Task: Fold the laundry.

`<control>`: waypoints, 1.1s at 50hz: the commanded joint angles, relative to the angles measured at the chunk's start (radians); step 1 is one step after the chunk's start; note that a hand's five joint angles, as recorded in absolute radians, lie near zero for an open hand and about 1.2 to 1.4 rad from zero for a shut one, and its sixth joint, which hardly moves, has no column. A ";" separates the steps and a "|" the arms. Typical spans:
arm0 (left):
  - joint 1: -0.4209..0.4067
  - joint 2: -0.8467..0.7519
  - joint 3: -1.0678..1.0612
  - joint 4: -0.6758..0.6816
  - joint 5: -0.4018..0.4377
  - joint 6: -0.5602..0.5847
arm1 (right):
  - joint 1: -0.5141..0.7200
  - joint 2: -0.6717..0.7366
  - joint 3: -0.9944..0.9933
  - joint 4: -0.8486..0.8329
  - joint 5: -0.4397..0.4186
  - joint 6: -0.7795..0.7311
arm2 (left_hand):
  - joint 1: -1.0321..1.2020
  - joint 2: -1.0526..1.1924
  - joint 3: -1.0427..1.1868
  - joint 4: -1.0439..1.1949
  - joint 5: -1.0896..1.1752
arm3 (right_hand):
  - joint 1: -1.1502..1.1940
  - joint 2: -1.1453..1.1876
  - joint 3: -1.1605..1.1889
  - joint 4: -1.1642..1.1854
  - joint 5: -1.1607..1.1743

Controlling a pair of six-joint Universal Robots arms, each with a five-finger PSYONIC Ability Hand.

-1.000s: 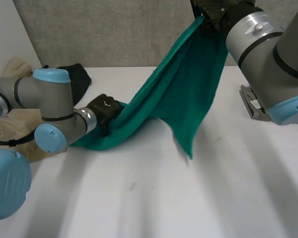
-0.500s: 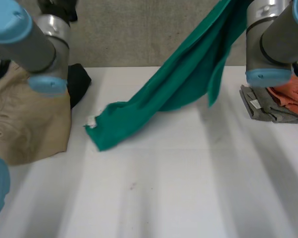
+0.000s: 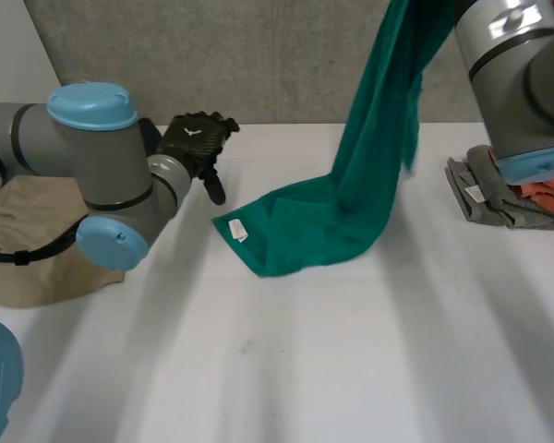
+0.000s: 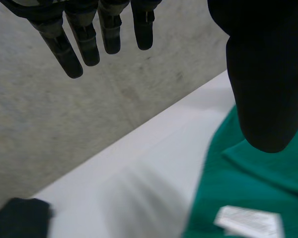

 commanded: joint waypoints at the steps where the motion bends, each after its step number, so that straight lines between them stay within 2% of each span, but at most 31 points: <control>1: -0.059 -0.012 0.023 -0.072 0.046 -0.124 | 0.021 -0.095 -0.014 0.066 -0.036 0.065 | -0.042 -0.031 -0.044 -0.026 -0.045 | 0.246 0.211 0.203 0.196 0.206; 8: -0.105 -0.043 0.046 -0.093 0.075 -0.174 | 0.064 -0.140 -0.034 0.120 -0.032 0.074 | 0.037 0.048 0.035 0.053 0.034 | 0.246 0.211 0.203 0.196 0.206; 15: -0.143 -0.080 0.092 -0.092 0.068 -0.282 | 0.106 -0.166 -0.059 0.174 -0.024 0.076 | 0.131 0.142 0.129 0.146 0.128 | 0.246 0.211 0.203 0.196 0.206; 19: -0.154 -0.091 0.095 -0.098 0.072 -0.320 | 0.104 -0.169 -0.066 0.178 -0.007 0.077 | 0.501 0.511 0.499 0.516 0.497 | 0.246 0.211 0.203 0.196 0.206; 22: -0.151 -0.089 0.077 -0.106 0.065 -0.329 | 0.089 -0.160 -0.066 0.178 0.011 0.077 | 1.083 1.094 1.081 1.099 1.080 | 0.246 0.211 0.203 0.196 0.206; 23: -0.149 -0.087 0.071 -0.106 0.063 -0.329 | 0.080 -0.157 -0.065 0.180 0.019 0.077 | 1.170 1.180 1.168 1.185 1.166 | 0.246 0.211 0.203 0.196 0.206; 26: -0.125 -0.072 0.046 -0.101 0.031 -0.319 | 0.042 -0.132 -0.054 0.189 0.040 0.074 | 1.170 1.181 1.168 1.186 1.167 | 0.246 0.211 0.203 0.196 0.206; 27: -0.101 -0.058 0.045 -0.101 -0.009 -0.316 | 0.029 -0.122 -0.049 0.195 0.045 0.073 | 1.170 1.181 1.168 1.186 1.167 | 0.246 0.211 0.203 0.196 0.206; 31: -0.039 -0.005 0.046 -0.109 -0.078 -0.316 | -0.017 -0.054 -0.020 0.213 0.065 0.047 | 1.170 1.181 1.168 1.186 1.167 | 0.246 0.211 0.203 0.196 0.206; 34: -0.010 0.032 0.052 -0.104 -0.072 -0.305 | -0.027 -0.031 -0.005 0.221 0.068 0.022 | 1.170 1.181 1.168 1.186 1.167 | 0.246 0.211 0.203 0.196 0.206; 38: 0.021 0.101 0.078 -0.096 -0.061 -0.239 | -0.041 0.001 0.027 0.212 0.068 -0.019 | 1.170 1.181 1.168 1.186 1.167 | 0.246 0.211 0.203 0.196 0.206; 42: 0.035 0.141 0.152 -0.050 -0.069 -0.107 | -0.061 0.061 -0.002 0.134 0.071 -0.024 | 1.170 1.181 1.168 1.186 1.167 | 0.246 0.211 0.203 0.196 0.206; 43: 0.033 0.147 0.193 -0.009 -0.084 -0.052 | -0.069 0.088 -0.031 0.064 0.083 -0.012 | 1.170 1.181 1.168 1.186 1.167 | 0.246 0.211 0.203 0.196 0.206; 46: 0.029 0.153 0.249 0.054 -0.110 0.014 | -0.077 0.118 -0.062 -0.064 0.109 0.022 | 1.170 1.181 1.168 1.186 1.167 | 0.246 0.211 0.203 0.196 0.206; 47: 0.021 0.161 0.276 0.092 -0.128 0.054 | -0.083 0.128 -0.071 -0.158 0.123 0.054 | 1.170 1.181 1.168 1.186 1.167 | 0.246 0.211 0.203 0.196 0.206; 51: -0.007 0.176 0.289 0.176 -0.159 0.143 | -0.089 0.153 -0.071 -0.385 0.128 0.149 | 1.170 1.181 1.168 1.186 1.167 | 0.246 0.211 0.203 0.196 0.206; 53: -0.011 0.184 0.273 0.203 -0.173 0.174 | -0.092 0.167 -0.069 -0.443 0.128 0.168 | 1.170 1.181 1.168 1.186 1.167 | 0.246 0.211 0.203 0.196 0.206; 55: -0.017 0.193 0.224 0.227 -0.198 0.213 | -0.090 0.182 -0.062 -0.433 0.122 0.163 | 1.170 1.181 1.168 1.186 1.167 | 0.246 0.211 0.203 0.196 0.206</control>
